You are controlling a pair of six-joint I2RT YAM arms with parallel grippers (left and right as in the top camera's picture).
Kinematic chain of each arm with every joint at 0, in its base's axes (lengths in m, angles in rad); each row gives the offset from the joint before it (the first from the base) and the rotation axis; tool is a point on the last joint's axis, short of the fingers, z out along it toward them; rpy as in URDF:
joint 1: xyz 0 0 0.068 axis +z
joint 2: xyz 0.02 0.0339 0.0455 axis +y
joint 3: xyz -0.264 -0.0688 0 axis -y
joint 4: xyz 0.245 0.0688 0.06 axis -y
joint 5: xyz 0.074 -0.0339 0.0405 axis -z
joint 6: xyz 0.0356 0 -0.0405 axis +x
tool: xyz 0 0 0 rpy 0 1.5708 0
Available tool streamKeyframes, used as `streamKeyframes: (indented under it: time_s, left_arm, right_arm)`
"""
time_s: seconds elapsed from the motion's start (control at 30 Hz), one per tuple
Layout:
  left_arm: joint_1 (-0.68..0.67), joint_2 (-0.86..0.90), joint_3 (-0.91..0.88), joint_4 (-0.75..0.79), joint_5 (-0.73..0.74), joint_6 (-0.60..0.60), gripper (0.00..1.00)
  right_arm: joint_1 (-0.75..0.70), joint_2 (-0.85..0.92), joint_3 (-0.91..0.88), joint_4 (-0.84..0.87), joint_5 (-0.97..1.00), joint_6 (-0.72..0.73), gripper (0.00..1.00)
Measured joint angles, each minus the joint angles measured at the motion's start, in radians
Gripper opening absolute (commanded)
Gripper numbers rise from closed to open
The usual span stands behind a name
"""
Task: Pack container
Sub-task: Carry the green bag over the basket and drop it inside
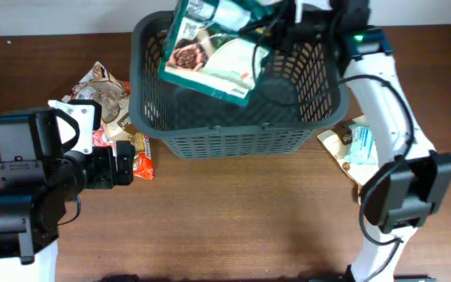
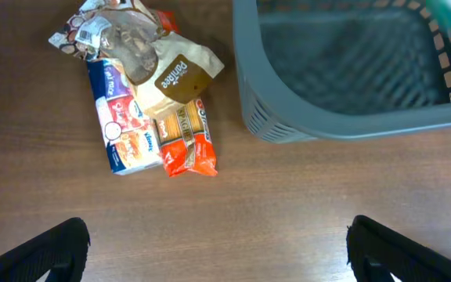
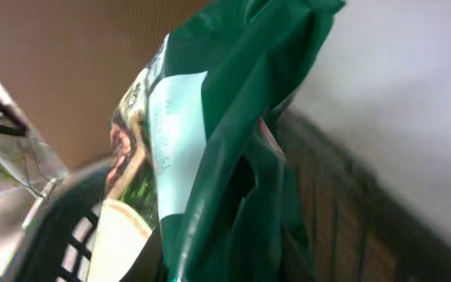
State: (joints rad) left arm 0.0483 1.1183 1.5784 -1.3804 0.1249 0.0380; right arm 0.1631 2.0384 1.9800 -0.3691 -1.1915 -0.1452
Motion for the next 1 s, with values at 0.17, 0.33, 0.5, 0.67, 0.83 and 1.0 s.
streamKeyframes:
  time_s: [0.17, 0.33, 0.5, 0.67, 0.83, 1.0]
  left_arm:
    - [0.0, 0.0, 0.0, 0.001, 0.0, 0.0, 0.99]
    - [0.0, 0.0, 0.0, 0.0, 0.0, 0.0, 0.99]
    - [0.0, 0.0, 0.0, 0.0, 0.0, 0.0, 0.99]
    - [0.0, 0.0, 0.0, 0.0, 0.0, 0.0, 0.99]
    - [0.0, 0.0, 0.0, 0.0, 0.0, 0.0, 0.99]
    - [0.0, 0.0, 0.0, 0.0, 0.0, 0.0, 0.99]
  right_arm:
    - [0.052, 0.003, 0.0, -0.278, 0.191, -0.163, 0.03]
    - [0.121, 0.003, 0.0, -0.404, 0.382, -0.32, 0.04]
    - [0.195, 0.003, 0.0, -0.446, 0.515, -0.436, 0.03]
    - [0.225, 0.003, 0.0, -0.52, 0.559, -0.498, 0.03]
    - [0.224, 0.003, 0.0, -0.547, 0.594, -0.522, 0.35]
    - [0.224, 0.003, 0.043, -0.545, 0.584, -0.496, 0.99]
